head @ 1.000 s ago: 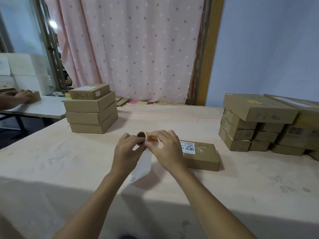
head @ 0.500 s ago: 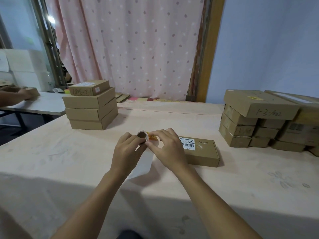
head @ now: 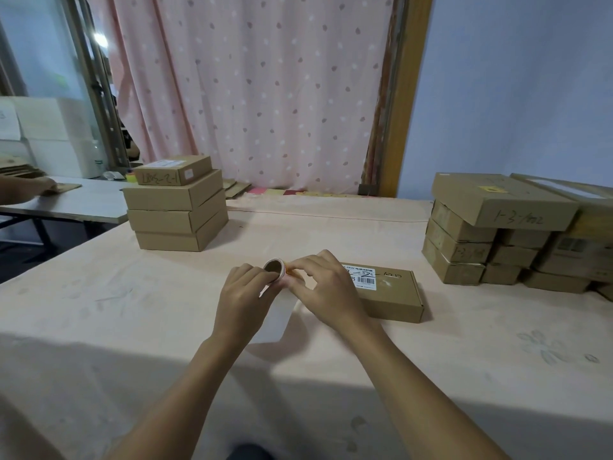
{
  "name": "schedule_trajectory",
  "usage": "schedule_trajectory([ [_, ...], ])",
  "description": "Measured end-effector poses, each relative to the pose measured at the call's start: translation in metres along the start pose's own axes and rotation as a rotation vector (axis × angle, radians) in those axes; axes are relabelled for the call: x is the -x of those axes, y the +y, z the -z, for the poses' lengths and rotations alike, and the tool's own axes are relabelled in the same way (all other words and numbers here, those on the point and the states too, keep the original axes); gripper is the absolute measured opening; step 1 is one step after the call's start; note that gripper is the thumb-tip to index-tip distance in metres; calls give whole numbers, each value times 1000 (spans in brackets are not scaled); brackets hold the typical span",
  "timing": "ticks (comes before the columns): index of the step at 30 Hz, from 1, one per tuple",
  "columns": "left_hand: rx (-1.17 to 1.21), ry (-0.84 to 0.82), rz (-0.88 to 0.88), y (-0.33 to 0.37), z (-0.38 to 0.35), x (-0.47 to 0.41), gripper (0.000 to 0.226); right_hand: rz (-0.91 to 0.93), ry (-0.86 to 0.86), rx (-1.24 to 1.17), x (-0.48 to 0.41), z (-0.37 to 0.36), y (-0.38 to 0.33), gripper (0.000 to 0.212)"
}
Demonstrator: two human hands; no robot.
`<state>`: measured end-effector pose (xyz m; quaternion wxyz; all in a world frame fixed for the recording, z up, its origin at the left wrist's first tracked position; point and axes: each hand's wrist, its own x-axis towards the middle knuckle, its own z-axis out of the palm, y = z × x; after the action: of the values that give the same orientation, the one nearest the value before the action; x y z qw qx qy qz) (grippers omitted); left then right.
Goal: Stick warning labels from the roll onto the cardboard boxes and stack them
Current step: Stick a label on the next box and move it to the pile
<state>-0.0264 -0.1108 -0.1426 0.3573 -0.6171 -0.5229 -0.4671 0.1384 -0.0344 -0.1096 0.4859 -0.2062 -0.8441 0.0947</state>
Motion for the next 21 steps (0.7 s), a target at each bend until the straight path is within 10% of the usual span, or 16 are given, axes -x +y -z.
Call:
schedule_trajectory([
  [21,4,19,-91,-2,3,-3,27,-126,-52,-86,2,-1,1,9],
])
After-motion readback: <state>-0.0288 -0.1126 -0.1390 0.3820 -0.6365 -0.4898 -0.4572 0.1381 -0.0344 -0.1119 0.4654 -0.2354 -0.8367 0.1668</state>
